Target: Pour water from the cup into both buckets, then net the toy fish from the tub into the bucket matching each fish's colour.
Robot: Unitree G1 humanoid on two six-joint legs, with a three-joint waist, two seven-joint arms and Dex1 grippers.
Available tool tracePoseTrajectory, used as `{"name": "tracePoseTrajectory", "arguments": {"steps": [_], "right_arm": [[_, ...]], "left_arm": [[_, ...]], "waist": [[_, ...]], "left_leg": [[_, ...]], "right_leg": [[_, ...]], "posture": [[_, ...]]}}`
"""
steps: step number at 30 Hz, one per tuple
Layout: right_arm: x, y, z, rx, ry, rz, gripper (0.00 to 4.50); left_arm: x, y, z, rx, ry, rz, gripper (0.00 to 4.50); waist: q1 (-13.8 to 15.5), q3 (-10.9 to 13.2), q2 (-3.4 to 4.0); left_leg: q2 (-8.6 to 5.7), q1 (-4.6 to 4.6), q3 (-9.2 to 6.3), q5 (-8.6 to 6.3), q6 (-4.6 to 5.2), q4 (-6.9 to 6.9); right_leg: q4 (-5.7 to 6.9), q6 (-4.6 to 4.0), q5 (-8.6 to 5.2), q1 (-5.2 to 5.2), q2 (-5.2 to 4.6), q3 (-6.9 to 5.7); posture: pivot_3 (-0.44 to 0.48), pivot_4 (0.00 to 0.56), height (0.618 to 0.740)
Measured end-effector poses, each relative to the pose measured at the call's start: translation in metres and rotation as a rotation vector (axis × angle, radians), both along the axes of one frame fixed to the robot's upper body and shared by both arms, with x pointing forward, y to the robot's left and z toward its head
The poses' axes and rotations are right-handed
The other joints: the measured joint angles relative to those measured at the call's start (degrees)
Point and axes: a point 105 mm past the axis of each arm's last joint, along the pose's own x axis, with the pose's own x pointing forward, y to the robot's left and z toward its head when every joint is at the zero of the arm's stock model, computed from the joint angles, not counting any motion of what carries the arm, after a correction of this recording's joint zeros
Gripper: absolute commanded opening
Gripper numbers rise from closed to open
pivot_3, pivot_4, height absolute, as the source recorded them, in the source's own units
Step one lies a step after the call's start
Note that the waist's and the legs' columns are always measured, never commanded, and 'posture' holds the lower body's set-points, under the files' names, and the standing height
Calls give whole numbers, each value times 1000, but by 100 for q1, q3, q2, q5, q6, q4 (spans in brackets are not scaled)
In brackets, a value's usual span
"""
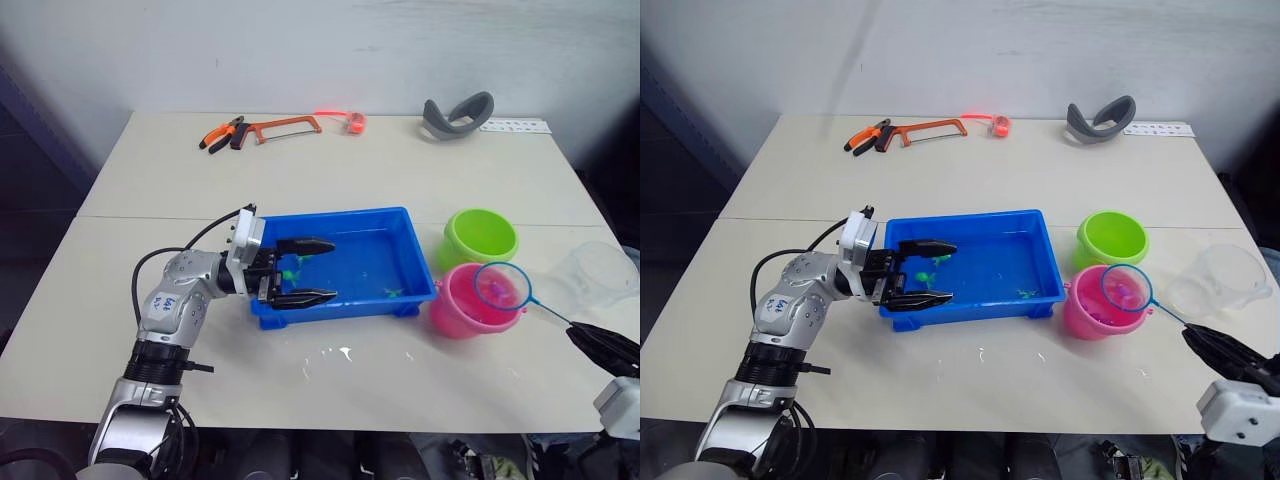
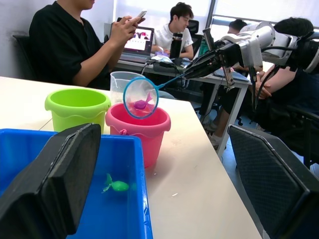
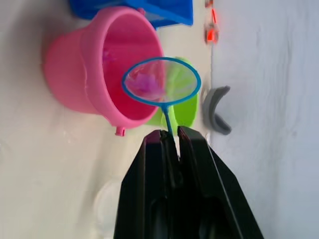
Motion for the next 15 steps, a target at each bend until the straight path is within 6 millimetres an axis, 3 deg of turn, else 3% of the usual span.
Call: {"name": "tracePoseTrajectory", "arguments": {"steps": [8, 15], "right_arm": [[0, -6, 3, -342, -107, 108, 0], [2, -27, 8, -317, -133, 76, 0]], "left_arm": [[1, 0, 0, -3, -4, 7, 4422], [1, 0, 1, -6, -11, 10, 4422]], "waist": [[0, 0, 0], [-16, 0, 0]], "left_leg": [[-1, 0, 0, 3, -3, 3], [1, 1, 0, 6, -3, 2]], "right_leg": [[0, -1, -1, 1, 1, 2], [1, -4, -3, 2, 1, 3]], "posture": [[0, 150, 740], [0, 150, 740]]}}
